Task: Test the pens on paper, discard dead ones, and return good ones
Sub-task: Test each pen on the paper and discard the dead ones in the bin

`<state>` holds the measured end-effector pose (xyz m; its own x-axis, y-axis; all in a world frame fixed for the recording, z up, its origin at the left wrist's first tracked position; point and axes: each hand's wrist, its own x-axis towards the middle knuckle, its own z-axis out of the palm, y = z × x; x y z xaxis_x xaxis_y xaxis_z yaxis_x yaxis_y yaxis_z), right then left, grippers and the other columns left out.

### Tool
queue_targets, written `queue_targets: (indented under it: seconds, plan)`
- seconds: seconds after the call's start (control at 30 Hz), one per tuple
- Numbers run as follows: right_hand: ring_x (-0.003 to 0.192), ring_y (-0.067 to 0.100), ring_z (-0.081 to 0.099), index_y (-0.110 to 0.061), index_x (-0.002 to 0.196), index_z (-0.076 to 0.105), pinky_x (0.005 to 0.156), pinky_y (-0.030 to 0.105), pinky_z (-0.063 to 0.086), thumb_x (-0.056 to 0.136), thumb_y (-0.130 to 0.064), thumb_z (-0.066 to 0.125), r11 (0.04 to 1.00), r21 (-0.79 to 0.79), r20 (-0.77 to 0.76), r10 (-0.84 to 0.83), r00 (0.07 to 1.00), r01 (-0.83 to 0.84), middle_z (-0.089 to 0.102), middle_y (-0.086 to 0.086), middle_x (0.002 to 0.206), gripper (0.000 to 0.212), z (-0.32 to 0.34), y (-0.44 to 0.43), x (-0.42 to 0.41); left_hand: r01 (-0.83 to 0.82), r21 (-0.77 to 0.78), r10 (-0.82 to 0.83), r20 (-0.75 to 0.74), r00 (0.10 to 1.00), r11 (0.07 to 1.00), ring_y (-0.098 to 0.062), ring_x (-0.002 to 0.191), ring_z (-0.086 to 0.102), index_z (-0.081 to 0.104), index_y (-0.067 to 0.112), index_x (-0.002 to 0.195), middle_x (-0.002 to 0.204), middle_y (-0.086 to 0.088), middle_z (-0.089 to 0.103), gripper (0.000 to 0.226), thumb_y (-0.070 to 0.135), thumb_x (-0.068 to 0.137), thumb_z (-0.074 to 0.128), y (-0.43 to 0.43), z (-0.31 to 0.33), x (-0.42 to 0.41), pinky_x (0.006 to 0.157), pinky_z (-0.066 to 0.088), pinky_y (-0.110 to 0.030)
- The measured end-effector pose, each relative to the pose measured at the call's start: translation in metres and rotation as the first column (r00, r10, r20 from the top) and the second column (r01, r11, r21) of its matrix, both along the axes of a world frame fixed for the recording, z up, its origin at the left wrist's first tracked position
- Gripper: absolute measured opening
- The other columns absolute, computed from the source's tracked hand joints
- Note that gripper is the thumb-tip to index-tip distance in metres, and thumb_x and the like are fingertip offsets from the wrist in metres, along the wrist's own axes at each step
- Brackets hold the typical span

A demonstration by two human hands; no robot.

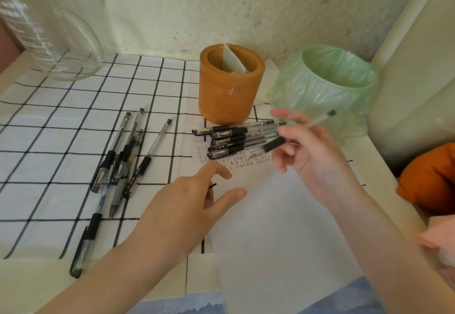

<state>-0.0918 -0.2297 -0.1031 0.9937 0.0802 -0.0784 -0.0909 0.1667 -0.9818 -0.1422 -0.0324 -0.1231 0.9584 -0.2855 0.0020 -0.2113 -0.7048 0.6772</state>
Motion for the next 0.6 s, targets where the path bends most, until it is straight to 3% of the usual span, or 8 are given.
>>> queue_targets:
  seconds: [0.07, 0.13, 0.2, 0.27, 0.37, 0.47, 0.6]
  plan:
    - [0.065, 0.025, 0.07, -0.014, 0.108, 0.065, 0.047, 0.024, 0.045, 0.095, -0.015, 0.044, 0.995, -0.08, -0.002, -0.066, 0.998, 0.066, 0.069, 0.007, 0.064, 0.025, 0.003, -0.013, 0.003, 0.035, 0.144, -0.039, 0.031, 0.999, 0.989, -0.008, 0.049, 0.043, 0.039, 0.045, 0.114, 0.055, 0.007, 0.042, 0.052, 0.072, 0.071, 0.028, 0.003, -0.005, -0.001, 0.049, 0.032, -0.016]
    - [0.08, 0.028, 0.073, -0.009, 0.101, 0.069, 0.046, 0.024, 0.046, 0.097, -0.017, 0.042, 0.986, -0.135, -0.019, -0.098, 0.995, 0.095, 0.074, 0.015, 0.081, 0.028, 0.001, -0.02, 0.004, 0.074, 0.219, -0.079, 0.014, 0.997, 0.973, -0.006, 0.052, 0.044, 0.035, 0.049, 0.121, 0.059, 0.007, 0.042, 0.047, 0.067, 0.078, 0.033, 0.003, -0.008, -0.002, 0.05, 0.031, -0.016]
    - [0.075, 0.025, 0.073, -0.007, 0.092, 0.069, 0.041, 0.021, 0.042, 0.093, -0.021, 0.054, 0.961, -0.219, -0.003, -0.172, 0.985, 0.167, 0.074, 0.014, 0.079, 0.021, -0.006, -0.02, 0.006, 0.12, 0.239, -0.117, -0.026, 0.993, 0.964, -0.003, 0.056, 0.044, 0.031, 0.052, 0.126, 0.064, 0.009, 0.042, 0.05, 0.067, 0.078, 0.037, 0.004, -0.009, -0.003, 0.052, 0.032, -0.015]
    - [0.057, 0.017, 0.068, -0.01, 0.076, 0.065, 0.037, 0.017, 0.033, 0.085, -0.026, 0.068, 0.907, -0.334, 0.05, -0.255, 0.966, 0.257, 0.071, 0.006, 0.062, 0.019, -0.014, -0.02, 0.009, 0.139, 0.241, -0.13, -0.053, 0.99, 0.961, -0.001, 0.06, 0.043, 0.027, 0.055, 0.129, 0.067, 0.012, 0.04, 0.057, 0.069, 0.076, 0.04, 0.005, -0.008, -0.002, 0.053, 0.032, -0.015]
    - [0.037, 0.011, 0.046, -0.014, 0.057, 0.052, 0.041, 0.013, 0.032, 0.079, -0.027, 0.076, 0.841, -0.403, 0.135, -0.336, 0.932, 0.361, 0.053, -0.001, 0.042, 0.035, -0.027, -0.021, 0.015, 0.151, 0.253, -0.136, -0.076, 0.988, 0.956, 0.002, 0.063, 0.042, 0.022, 0.056, 0.133, 0.071, 0.016, 0.039, 0.065, 0.07, 0.074, 0.046, 0.008, -0.007, -0.002, 0.055, 0.033, -0.014]
    - [0.04, 0.015, 0.038, -0.013, 0.049, 0.044, 0.046, 0.017, 0.034, 0.081, -0.027, 0.074, 0.787, -0.461, 0.19, -0.364, 0.912, 0.41, 0.044, 0.003, 0.041, 0.046, -0.038, -0.02, 0.018, 0.17, 0.278, -0.152, -0.085, 0.985, 0.945, 0.004, 0.065, 0.041, 0.02, 0.055, 0.135, 0.073, 0.019, 0.038, 0.066, 0.067, 0.077, 0.048, 0.007, -0.009, -0.003, 0.055, 0.032, -0.013]
    - [0.052, 0.02, 0.033, -0.011, 0.053, 0.04, 0.052, 0.028, 0.028, 0.084, -0.015, 0.066, 0.74, -0.455, 0.24, -0.434, 0.868, 0.496, 0.039, 0.013, 0.053, 0.041, -0.049, -0.022, 0.022, 0.163, 0.269, -0.146, -0.082, 0.986, 0.949, 0.004, 0.065, 0.04, 0.021, 0.054, 0.135, 0.073, 0.019, 0.037, 0.065, 0.065, 0.078, 0.05, 0.007, -0.011, -0.002, 0.055, 0.031, -0.013]
